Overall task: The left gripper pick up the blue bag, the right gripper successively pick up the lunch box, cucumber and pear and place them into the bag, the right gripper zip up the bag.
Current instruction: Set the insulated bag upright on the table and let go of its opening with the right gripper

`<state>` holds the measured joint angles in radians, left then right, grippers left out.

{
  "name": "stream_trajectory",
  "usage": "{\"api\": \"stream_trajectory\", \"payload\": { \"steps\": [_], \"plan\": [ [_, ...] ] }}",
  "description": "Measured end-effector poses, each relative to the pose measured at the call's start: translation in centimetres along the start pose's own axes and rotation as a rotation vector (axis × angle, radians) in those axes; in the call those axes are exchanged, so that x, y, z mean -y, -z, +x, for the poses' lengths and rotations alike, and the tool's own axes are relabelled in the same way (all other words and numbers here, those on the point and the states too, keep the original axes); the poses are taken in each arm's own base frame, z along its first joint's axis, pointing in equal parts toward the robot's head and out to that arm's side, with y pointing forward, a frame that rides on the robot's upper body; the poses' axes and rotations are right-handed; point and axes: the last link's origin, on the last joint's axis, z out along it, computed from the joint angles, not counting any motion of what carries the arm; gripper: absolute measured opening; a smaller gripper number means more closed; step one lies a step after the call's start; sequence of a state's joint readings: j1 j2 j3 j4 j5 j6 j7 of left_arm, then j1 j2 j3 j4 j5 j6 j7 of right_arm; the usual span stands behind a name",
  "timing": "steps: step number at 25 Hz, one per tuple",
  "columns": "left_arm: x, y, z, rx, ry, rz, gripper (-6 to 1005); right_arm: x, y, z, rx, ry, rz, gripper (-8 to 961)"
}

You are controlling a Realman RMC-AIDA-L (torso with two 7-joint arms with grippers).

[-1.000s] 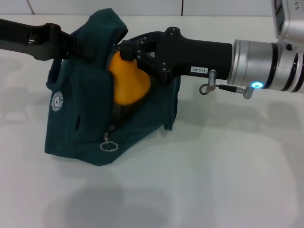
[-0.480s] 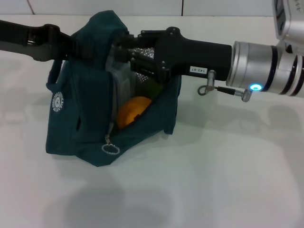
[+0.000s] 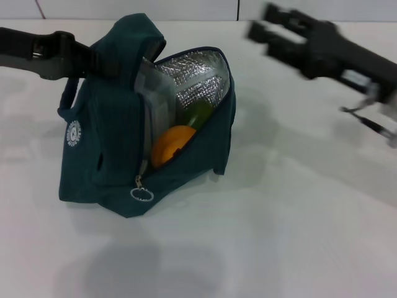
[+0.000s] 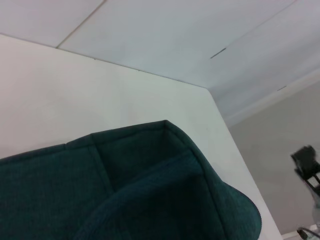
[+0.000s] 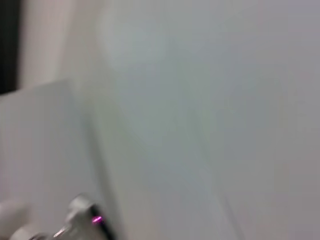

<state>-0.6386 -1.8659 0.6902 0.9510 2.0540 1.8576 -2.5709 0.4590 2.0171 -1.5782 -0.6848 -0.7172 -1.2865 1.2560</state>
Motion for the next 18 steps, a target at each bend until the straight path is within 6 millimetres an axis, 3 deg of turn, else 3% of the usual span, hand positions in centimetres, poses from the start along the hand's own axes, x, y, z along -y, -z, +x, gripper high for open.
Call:
{"api": "stream_trajectory", "payload": {
  "steps": [5,8,13,18],
  "plan": [
    [0.1,0.1,-0.2,-0.001,0.005,0.002,45,2.1,4.3,1.9,0.022,-0.320,0.171,561],
    [0.1,0.1,-0.1,0.000,0.002,0.002,45,2.5,5.9,3.5,0.031,-0.549,0.218,793],
    [0.0,0.0,0.0,0.001,-0.001,0.000,45,2.1,6.0,5.3,-0.005,-0.807,0.216,898],
    [-0.2,-0.3,0.2,0.006,-0.005,-0.005,45,1.7,4.5,6.3,-0.074,-0.902,0.198,889]
  ]
}}
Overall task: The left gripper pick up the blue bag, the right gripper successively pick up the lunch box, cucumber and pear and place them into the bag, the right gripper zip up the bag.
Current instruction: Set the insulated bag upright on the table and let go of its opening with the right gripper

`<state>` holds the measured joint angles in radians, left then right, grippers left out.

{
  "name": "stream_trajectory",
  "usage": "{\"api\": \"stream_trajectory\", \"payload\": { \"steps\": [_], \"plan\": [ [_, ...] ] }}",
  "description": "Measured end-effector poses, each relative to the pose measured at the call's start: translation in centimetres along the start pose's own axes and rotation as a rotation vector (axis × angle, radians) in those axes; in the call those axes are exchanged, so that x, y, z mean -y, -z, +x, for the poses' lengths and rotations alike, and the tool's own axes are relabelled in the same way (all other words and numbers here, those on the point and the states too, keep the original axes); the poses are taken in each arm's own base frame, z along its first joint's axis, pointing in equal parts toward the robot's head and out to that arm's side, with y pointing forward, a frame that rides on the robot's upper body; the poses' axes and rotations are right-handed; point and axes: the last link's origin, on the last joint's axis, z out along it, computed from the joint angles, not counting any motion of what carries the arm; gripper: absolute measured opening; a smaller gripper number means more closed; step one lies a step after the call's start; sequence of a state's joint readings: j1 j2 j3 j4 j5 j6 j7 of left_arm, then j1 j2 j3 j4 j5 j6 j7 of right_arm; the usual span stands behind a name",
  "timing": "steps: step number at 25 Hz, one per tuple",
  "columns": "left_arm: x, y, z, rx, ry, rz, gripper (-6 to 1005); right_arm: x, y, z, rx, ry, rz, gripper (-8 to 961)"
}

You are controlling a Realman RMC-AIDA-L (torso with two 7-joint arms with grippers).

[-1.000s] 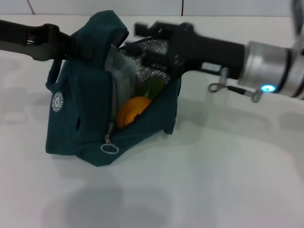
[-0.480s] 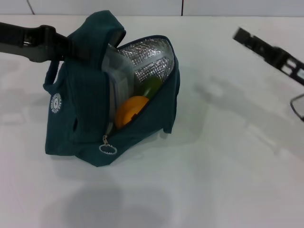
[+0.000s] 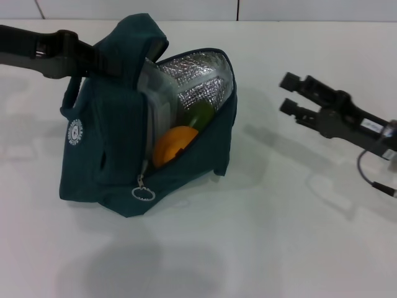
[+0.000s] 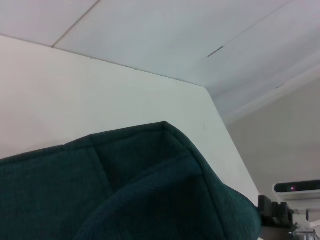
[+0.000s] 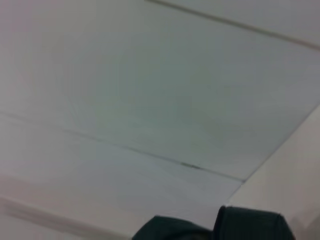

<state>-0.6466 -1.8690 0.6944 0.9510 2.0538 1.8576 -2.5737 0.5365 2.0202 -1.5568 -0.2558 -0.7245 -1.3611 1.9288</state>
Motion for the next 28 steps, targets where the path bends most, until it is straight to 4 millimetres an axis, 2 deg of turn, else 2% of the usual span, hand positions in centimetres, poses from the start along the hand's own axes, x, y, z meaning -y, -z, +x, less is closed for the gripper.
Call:
{"api": "stream_trajectory", "payload": {
  "steps": [8,19,28],
  "plan": [
    [-0.3,-0.4,0.3,0.005,-0.010,-0.007,45,0.2,-3.4,0.2,-0.103,0.055,0.076,878],
    [-0.4,-0.5,0.4,0.007,-0.017,-0.010,45,-0.3,-6.7,0.2,-0.157,0.105,0.118,863],
    [-0.5,-0.5,0.4,0.008,-0.018,-0.011,45,-1.1,-8.1,0.3,-0.198,0.132,0.099,851]
  ]
}}
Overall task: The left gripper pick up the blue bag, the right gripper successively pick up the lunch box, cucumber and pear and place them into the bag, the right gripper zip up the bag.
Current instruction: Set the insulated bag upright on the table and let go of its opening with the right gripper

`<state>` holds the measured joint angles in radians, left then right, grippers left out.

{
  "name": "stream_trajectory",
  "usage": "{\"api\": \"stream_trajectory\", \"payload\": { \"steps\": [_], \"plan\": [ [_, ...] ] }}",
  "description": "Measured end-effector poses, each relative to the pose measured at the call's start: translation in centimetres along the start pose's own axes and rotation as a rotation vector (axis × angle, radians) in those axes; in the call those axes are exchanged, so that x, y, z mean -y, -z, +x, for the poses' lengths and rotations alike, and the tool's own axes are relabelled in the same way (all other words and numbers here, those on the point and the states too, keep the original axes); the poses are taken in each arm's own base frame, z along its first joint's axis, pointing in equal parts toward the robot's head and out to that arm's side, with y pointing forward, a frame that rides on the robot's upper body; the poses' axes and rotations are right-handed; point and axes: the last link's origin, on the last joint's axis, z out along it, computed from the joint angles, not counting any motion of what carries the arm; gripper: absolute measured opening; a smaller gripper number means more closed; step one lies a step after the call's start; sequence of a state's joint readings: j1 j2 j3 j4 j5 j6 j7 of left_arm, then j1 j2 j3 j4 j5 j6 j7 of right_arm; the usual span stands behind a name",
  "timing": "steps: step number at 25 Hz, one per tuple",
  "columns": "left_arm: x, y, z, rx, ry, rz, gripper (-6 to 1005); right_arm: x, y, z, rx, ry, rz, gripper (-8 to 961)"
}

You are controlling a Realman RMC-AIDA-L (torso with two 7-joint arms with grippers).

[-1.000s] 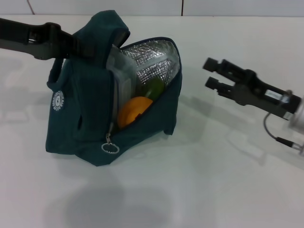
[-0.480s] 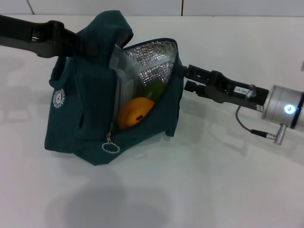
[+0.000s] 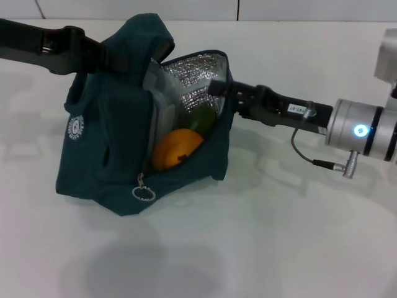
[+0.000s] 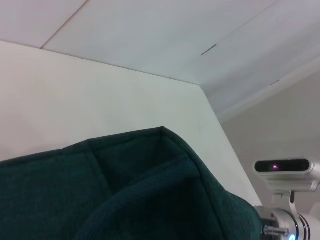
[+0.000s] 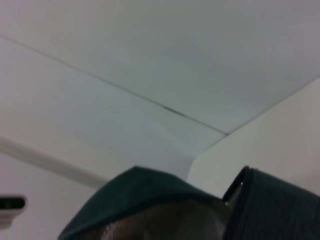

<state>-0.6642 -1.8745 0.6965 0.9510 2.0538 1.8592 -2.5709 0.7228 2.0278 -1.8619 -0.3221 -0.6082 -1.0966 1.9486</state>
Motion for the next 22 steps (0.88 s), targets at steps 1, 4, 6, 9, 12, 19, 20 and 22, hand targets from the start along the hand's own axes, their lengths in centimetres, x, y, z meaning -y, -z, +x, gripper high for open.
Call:
{"api": "stream_trajectory", "payload": {
  "steps": [1,4,6,9,12,19,20,22],
  "plan": [
    [0.0,0.0,0.0,0.000,0.000,0.000,45,-0.1,-0.1,0.1,-0.009,0.004,0.000,850],
    [0.0,0.0,0.0,0.000,0.000,0.000,45,-0.1,-0.3,0.4,-0.028,0.025,0.006,845],
    [0.0,0.0,0.0,0.000,0.001,0.000,45,0.0,-0.2,0.5,-0.029,0.047,0.007,843],
    [0.1,0.0,-0.1,0.000,0.002,0.001,45,0.2,0.4,0.6,0.003,0.062,0.000,803],
    [0.1,0.1,-0.2,0.000,0.005,0.001,45,0.2,0.6,0.7,0.012,0.072,-0.007,692],
    [0.1,0.0,-0.3,0.003,0.002,-0.005,45,-0.1,0.6,0.7,0.008,0.110,-0.027,391],
    [0.1,0.0,-0.3,0.005,0.001,-0.007,45,-0.2,0.6,0.7,0.010,0.119,-0.034,363],
    [0.0,-0.1,-0.4,0.011,0.000,-0.013,45,-0.6,0.8,0.4,0.027,0.146,-0.059,308]
  ]
}}
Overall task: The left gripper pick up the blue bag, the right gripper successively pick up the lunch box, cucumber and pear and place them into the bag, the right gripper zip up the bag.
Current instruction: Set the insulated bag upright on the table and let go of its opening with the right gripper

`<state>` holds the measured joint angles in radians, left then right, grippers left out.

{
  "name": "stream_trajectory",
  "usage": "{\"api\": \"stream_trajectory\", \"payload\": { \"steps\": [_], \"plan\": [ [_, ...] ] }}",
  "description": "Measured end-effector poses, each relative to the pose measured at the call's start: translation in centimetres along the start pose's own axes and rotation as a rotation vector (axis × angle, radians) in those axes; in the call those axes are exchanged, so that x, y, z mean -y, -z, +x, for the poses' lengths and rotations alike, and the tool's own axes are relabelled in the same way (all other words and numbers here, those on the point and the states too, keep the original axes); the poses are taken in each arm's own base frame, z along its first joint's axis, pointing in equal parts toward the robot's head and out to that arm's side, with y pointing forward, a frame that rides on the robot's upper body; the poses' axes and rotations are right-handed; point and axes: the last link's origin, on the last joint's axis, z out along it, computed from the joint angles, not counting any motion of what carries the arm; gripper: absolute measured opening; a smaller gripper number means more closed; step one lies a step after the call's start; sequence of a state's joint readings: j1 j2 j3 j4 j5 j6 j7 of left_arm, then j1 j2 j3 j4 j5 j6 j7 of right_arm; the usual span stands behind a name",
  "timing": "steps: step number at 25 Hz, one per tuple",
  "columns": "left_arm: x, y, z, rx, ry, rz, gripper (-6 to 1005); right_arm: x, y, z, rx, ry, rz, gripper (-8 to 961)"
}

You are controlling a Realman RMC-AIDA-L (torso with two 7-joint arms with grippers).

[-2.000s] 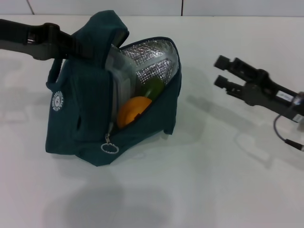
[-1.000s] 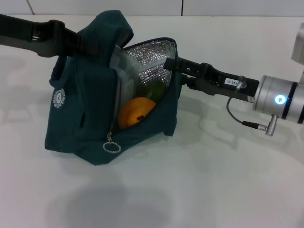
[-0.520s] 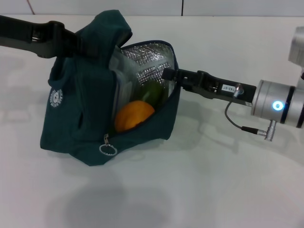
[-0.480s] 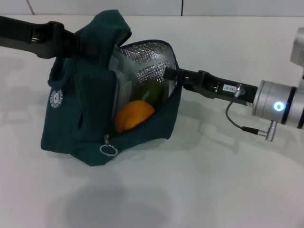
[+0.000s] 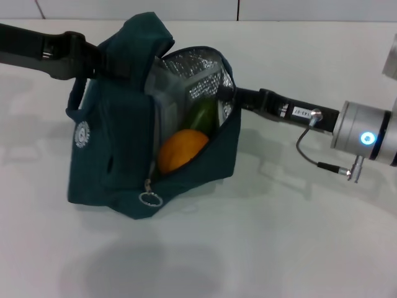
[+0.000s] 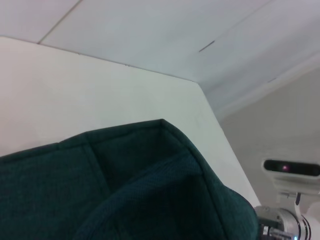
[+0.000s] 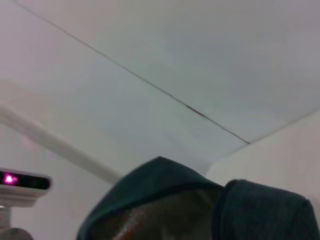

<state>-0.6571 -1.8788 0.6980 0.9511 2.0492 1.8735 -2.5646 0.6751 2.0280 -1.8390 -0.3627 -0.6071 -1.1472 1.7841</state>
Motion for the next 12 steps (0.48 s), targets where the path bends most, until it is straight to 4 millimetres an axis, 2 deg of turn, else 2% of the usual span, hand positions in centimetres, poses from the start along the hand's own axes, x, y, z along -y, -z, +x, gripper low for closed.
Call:
{"api": "stream_trajectory", "payload": {
  "steps": [4,6,12],
  "plan": [
    [-0.3,-0.4,-0.2,0.015,0.002,-0.021,45,-0.8,1.0,-0.8,0.056,0.042,-0.068,206],
    [-0.6,-0.9,-0.4,0.027,0.004,-0.039,45,-1.2,2.0,-1.3,0.097,0.061,-0.108,191],
    [-1.3,-2.5,-0.4,0.048,0.011,-0.084,45,-1.9,6.6,-2.7,0.176,0.093,-0.194,153]
  ]
}}
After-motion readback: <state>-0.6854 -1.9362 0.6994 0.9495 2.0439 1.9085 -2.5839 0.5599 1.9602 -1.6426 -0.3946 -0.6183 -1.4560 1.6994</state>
